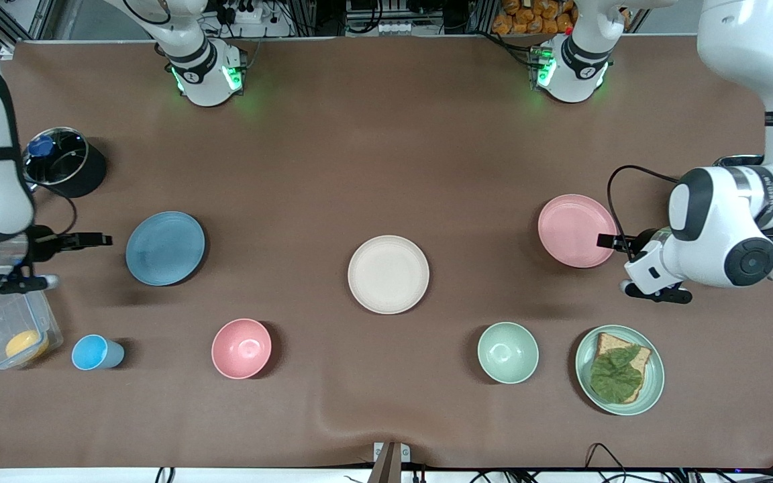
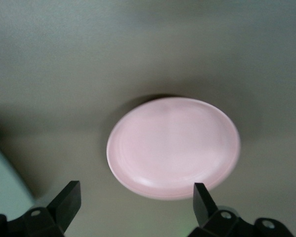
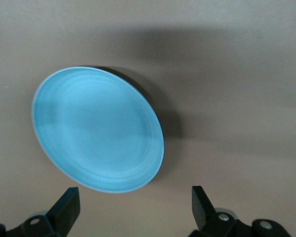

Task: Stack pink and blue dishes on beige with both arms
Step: 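Reach the left gripper to the pink plate while the right gripper reaches the blue plate, then grip the pink plate with the left gripper while the right gripper grips the blue plate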

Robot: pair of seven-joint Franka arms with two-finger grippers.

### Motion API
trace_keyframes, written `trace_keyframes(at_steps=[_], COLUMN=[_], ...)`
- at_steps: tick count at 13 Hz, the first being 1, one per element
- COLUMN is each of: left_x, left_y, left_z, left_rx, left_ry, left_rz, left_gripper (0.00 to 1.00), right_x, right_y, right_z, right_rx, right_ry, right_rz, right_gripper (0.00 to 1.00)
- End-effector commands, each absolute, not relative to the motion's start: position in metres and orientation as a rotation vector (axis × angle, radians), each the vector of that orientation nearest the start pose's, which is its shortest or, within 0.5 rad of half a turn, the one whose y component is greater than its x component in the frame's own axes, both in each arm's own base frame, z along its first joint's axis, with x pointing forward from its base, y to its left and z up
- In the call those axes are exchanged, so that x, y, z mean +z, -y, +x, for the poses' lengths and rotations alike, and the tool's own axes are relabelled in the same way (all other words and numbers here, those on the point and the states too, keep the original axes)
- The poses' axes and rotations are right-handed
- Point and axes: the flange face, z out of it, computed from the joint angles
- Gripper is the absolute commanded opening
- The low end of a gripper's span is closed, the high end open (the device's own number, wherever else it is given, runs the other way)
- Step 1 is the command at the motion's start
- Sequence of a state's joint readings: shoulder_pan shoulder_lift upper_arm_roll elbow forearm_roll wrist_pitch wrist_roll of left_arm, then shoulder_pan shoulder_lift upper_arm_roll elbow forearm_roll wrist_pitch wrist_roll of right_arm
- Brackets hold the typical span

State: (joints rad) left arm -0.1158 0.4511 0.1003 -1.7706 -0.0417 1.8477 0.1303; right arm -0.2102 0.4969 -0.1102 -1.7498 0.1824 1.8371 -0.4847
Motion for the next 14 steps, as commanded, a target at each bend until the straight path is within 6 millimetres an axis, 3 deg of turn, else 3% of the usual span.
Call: trace_keyframes(at_steps=[1, 2, 4, 7, 8, 10, 12, 14], left_x=[0.257, 0.248, 0.231, 0.209, 0.204, 0.194, 0.188, 0.176], left_y=[-0.012, -0.013, -0.019, -0.025, -0.034, -0.035, -0.037, -0.035], left_z=[0.582, 0.58, 0.573, 0.565, 0.564, 0.562, 0.561, 0.558], left_rx=[0.513, 0.512, 0.531, 0.599, 0.607, 0.63, 0.647, 0.681], left_ry=[-0.082, -0.077, -0.055, -0.034, -0.02, -0.02, -0.016, -0.038], left_rz=[-3.144, -3.143, -3.145, -3.166, -3.178, -3.214, -3.214, -3.209], left_gripper=[1.0, 1.0, 1.0, 0.66, 0.6, 0.61, 0.59, 0.45], right_x=[0.21, 0.192, 0.177, 0.163, 0.161, 0.158, 0.157, 0.156], right_y=[0.187, 0.193, 0.198, 0.199, 0.199, 0.197, 0.196, 0.192], right_z=[0.582, 0.58, 0.576, 0.573, 0.573, 0.572, 0.571, 0.571], right_rx=[0.425, 0.393, 0.391, 0.39, 0.392, 0.402, 0.41, 0.424], right_ry=[0.138, 0.136, 0.15, 0.119, 0.118, 0.114, 0.112, 0.115], right_rz=[-2.728, -2.693, -2.679, -2.657, -2.656, -2.646, -2.64, -2.632], right_gripper=[1.0, 1.0, 1.0, 1.0, 1.0, 1.0, 0.63, 0.36])
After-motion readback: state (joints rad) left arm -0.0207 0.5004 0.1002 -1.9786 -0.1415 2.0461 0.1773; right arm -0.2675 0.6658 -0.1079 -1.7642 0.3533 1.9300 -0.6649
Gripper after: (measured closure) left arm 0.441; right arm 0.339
